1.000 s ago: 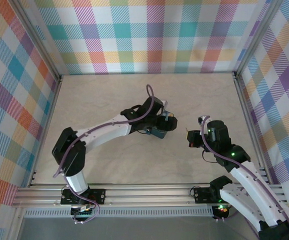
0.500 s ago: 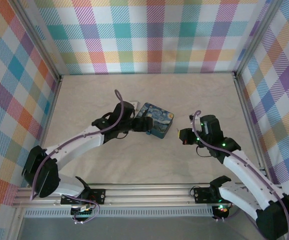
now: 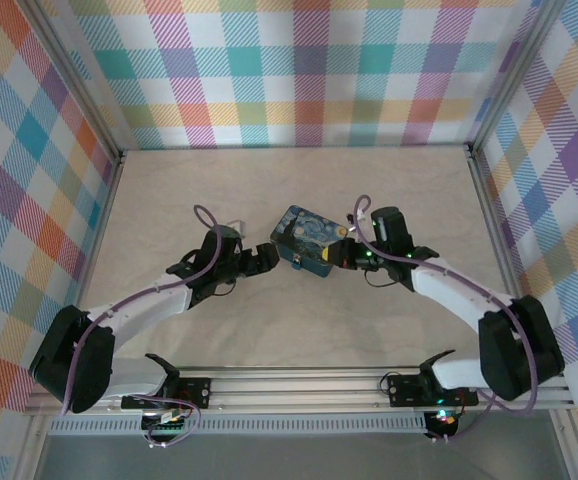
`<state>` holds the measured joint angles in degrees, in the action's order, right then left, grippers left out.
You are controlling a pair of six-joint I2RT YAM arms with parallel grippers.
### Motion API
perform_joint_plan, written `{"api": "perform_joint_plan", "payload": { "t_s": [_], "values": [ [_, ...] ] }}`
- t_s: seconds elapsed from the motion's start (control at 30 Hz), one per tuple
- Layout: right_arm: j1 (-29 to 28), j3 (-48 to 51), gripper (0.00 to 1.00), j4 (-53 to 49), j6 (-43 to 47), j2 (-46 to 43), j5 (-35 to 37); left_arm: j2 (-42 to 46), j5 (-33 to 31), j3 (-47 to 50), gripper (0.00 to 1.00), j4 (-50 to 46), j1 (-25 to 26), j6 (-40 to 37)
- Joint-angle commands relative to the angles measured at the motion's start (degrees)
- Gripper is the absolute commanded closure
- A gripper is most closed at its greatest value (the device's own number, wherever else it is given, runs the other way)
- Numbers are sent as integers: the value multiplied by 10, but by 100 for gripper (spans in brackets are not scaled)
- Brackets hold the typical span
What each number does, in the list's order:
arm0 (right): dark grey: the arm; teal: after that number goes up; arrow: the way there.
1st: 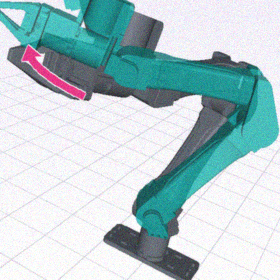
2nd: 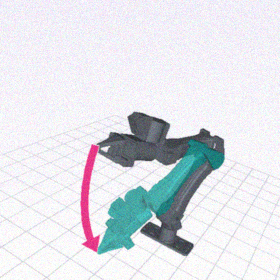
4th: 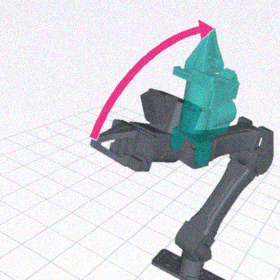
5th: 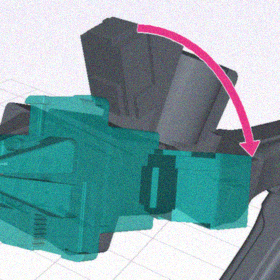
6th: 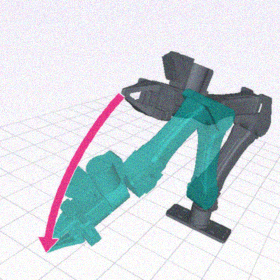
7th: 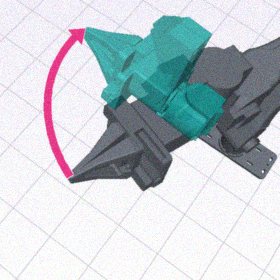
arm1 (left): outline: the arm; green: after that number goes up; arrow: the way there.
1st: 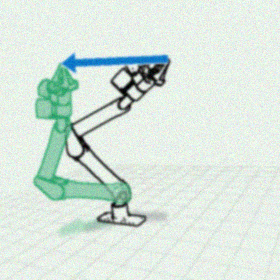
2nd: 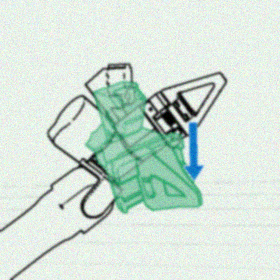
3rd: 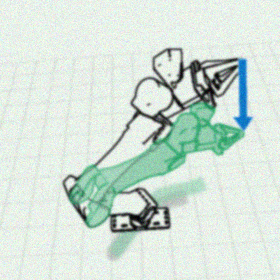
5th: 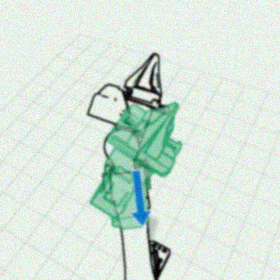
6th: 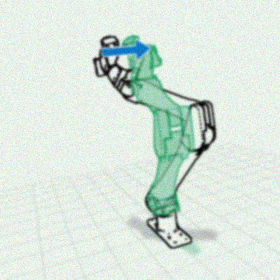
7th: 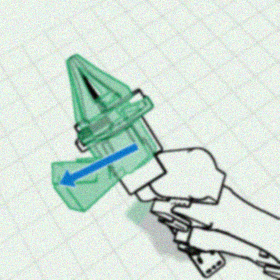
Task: Unlock the padlock with the key
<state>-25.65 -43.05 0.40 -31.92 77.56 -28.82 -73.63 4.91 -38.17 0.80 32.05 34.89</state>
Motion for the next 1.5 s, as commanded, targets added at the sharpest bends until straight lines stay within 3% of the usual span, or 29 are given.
{"api": "perform_joint_plan", "payload": {
  "t_s": [0.0, 0.57, 1.07, 1.33, 1.47],
  "values": [
    [-4, -34, 97, 48, -15, 32, -35, 9, 10, 19, 5, 55, -4, 5],
    [-4, -80, 98, 80, -20, 170, -44, -66, 44, 39, 6, 144, 11, -10],
    [-4, -51, 98, 48, -3, 182, -19, -145, 31, 2, 9, 209, 61, -134],
    [-4, -41, 98, 45, -1, 177, -12, -204, 76, -15, 11, 266, 61, -152],
    [-4, -38, 98, 44, 1, 175, -10, -241, 94, -29, 19, 288, 61, -152]
  ]
}}
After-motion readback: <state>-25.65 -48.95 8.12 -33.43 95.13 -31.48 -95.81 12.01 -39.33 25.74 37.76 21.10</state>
